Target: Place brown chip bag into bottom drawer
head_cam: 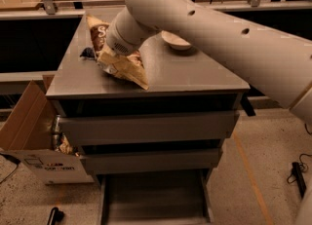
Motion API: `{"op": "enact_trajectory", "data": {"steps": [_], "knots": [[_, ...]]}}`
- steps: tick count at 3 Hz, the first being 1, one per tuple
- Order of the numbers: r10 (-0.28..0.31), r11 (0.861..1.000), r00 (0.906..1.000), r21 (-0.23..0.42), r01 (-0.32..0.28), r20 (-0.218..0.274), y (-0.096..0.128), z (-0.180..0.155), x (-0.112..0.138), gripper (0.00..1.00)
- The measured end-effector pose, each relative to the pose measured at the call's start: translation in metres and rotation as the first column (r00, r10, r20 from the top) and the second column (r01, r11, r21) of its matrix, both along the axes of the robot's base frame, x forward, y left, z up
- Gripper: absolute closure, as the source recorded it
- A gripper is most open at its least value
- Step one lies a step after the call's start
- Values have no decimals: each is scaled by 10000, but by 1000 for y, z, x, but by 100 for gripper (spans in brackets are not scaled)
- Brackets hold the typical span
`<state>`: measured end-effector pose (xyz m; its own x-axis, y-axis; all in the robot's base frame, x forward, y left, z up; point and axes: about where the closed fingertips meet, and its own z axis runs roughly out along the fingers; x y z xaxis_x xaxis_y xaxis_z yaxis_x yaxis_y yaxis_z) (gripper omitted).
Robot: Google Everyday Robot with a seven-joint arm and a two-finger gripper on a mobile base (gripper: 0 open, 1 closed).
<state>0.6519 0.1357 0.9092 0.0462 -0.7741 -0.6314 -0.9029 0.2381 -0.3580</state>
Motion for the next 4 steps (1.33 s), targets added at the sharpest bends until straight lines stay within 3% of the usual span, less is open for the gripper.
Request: {"op": "enact_trajectory", "data": {"steps": [1, 2, 3, 4], "knots": [[1030, 9946, 9906, -235, -1012, 897, -18, 81, -13, 96], [2344, 9721, 9568, -540, -2284, 1721, -42, 153, -61, 100], [3494, 9357, 9151, -248, -3519, 2012, -74, 175, -112, 100], [5192, 8492, 8500, 586, -5248, 892, -109, 120, -162, 100]]}}
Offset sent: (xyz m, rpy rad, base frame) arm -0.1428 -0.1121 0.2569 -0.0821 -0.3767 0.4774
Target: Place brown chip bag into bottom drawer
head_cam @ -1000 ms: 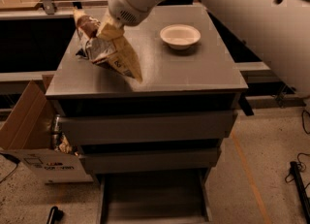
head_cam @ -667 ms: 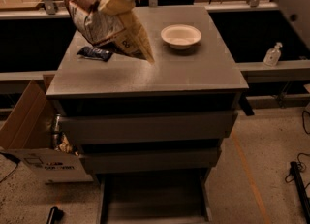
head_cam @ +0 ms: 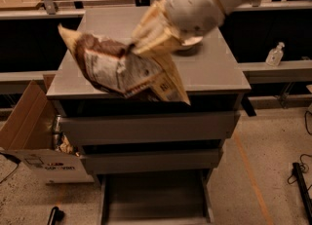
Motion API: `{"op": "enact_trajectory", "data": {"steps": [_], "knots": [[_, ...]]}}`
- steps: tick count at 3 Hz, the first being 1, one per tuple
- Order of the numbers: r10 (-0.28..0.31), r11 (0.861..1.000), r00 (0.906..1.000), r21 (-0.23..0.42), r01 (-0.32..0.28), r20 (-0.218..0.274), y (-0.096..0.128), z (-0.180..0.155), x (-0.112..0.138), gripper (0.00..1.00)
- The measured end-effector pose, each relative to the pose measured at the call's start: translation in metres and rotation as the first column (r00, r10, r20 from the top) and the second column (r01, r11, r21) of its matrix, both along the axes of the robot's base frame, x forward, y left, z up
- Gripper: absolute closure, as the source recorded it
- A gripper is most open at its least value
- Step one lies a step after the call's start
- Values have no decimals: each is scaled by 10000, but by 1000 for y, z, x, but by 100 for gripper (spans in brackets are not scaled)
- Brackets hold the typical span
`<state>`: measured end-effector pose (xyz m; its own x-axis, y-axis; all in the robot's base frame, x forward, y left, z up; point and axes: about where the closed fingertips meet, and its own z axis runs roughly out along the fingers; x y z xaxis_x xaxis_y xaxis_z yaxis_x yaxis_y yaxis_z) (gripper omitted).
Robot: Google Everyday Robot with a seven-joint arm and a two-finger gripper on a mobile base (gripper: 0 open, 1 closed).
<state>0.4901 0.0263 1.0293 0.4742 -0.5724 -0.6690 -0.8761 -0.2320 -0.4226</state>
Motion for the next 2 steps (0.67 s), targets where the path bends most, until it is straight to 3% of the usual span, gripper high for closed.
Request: {"op": "enact_trajectory", "data": {"steps": [1, 2], "knots": [[907, 9953, 9953, 376, -894, -343, -38, -15, -26, 100], [922, 9952, 9953, 367, -910, -312, -38, -14, -27, 100]]}}
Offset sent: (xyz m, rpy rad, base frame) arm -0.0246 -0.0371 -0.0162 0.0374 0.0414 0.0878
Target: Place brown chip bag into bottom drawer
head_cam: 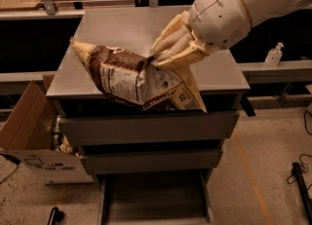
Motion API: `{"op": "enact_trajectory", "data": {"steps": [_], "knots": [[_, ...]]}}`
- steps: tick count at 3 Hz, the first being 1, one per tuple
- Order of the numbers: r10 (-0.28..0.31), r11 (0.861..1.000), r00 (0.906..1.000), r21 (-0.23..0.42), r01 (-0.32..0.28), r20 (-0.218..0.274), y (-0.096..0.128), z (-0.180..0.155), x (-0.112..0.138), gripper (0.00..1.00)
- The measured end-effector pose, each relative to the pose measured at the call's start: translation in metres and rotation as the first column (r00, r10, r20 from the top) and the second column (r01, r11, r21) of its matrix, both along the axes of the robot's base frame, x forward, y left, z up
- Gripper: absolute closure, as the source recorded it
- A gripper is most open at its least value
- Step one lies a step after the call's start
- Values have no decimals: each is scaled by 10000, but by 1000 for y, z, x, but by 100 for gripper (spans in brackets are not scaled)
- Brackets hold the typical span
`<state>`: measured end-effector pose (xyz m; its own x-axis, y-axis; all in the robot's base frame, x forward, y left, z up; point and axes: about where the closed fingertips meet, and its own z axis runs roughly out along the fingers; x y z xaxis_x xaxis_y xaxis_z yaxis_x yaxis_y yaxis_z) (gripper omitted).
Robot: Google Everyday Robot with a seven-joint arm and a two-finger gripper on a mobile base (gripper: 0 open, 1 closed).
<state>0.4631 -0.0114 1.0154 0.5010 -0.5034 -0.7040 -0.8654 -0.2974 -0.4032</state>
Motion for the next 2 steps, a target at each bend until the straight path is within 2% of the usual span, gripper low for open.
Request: {"op": "enact_trajectory", "data": {"steps": [1, 2], "knots": [[-134, 9999, 9997, 59, 135, -180, 8, -29, -1, 100], [-140, 9878, 9990, 1544, 204, -427, 24, -81, -8, 100]]}}
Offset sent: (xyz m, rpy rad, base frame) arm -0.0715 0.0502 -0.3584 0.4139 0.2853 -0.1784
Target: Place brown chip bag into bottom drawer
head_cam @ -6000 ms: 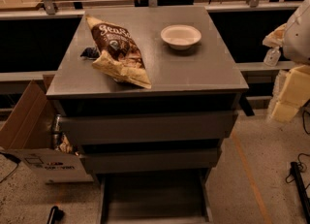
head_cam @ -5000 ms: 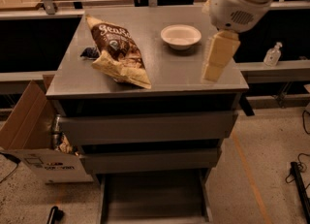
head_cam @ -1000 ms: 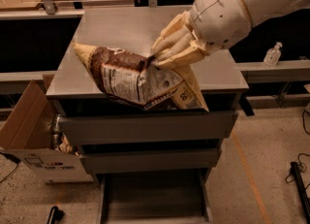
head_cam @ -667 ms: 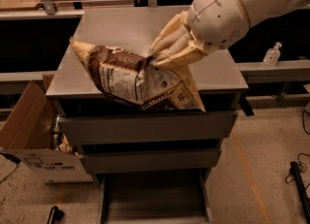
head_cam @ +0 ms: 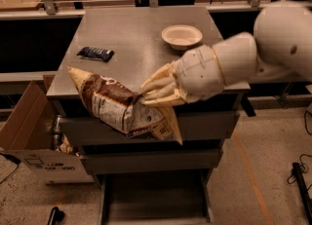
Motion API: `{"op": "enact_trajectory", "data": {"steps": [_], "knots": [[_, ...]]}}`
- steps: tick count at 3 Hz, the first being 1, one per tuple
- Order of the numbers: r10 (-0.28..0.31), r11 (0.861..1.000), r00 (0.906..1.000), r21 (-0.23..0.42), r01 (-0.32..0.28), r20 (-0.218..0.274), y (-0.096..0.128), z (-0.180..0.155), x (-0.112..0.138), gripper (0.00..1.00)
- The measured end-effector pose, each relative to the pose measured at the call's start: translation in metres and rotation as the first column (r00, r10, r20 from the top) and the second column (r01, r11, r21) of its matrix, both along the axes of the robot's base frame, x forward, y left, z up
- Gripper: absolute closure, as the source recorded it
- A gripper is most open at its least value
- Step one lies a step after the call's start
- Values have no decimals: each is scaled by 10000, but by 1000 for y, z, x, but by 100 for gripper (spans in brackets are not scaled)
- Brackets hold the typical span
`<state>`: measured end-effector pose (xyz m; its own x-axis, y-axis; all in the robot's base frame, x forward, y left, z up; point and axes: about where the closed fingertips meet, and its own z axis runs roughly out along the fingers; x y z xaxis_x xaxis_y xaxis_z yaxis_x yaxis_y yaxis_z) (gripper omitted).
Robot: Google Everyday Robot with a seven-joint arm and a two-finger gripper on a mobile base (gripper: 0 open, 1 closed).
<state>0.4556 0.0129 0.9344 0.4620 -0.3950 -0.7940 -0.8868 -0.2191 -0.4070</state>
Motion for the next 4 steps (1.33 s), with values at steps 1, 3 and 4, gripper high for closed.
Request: {"op": "enact_trajectory", "data": {"steps": [1, 3, 4], "knots": [[-793, 9545, 9949, 2832, 937, -617, -5, -89, -11, 100], [-63, 9560, 9248, 2689, 1172, -3805, 15, -305, -96, 100], [115, 9573, 9059, 2664, 1123, -4233, 18, -327, -109, 100]]}}
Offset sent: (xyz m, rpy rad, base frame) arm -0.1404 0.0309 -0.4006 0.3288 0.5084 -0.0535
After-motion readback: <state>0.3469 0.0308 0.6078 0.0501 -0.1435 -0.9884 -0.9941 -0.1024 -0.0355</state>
